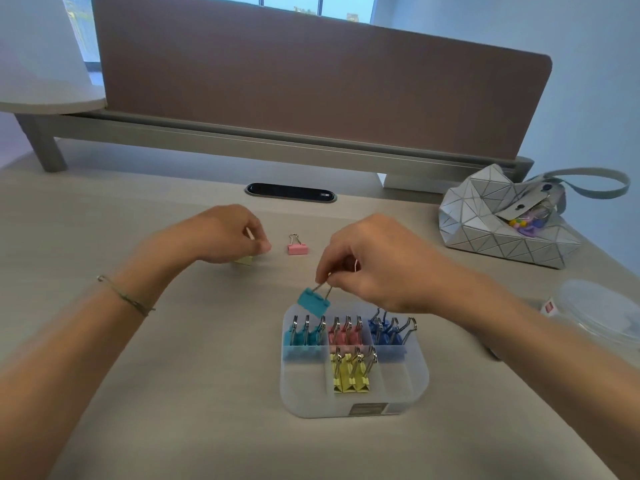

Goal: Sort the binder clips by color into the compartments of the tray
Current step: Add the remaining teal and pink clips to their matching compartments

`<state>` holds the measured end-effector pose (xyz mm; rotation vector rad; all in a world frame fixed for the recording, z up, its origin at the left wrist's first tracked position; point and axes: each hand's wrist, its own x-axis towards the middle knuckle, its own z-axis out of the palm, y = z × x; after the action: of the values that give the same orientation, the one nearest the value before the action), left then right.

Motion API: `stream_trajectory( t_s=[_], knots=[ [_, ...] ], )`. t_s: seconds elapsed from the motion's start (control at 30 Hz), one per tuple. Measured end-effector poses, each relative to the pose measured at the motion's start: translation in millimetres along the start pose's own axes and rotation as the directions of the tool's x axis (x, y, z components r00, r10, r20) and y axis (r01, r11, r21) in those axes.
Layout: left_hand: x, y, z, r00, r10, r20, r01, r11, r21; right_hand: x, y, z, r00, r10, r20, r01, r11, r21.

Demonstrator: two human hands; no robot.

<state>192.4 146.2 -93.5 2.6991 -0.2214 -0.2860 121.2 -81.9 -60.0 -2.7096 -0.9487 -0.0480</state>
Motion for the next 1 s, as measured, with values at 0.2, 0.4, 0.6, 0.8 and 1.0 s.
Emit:
stream_trajectory(
  t_s=[0.2,0.4,0.6,0.8,1.0],
  knots=[
    [4,-6,9,0.992,-0.072,0.104,0.05,0.978,0.202,6,-12,8,0.982,-0.166,0.088,0.181,0.965,-0.191],
    [10,-11,15,0.999,-0.011,-0.041,0.019,0.982,0.188,18,-29,11,0.96,-0.179,0.214,0.248,0.899,-0.36],
    [21,-28,19,0.979,0.026,-0.2,0.01,0.983,0.181,23,-32,19,0.949,-0.159,0.271,0.257,0.89,-0.377],
    [33,-32,42,0.962,0.071,-0.265,-0.018,0.981,0.195,21,-21,9,0.967,-0.121,0.223,0.168,0.964,-0.206],
    [10,1,12,0.967,0.104,-0.235,-0.156,0.963,-0.218,14,7,-19,0.985,0.135,-0.11,-0.139,0.99,-0.028]
  ],
)
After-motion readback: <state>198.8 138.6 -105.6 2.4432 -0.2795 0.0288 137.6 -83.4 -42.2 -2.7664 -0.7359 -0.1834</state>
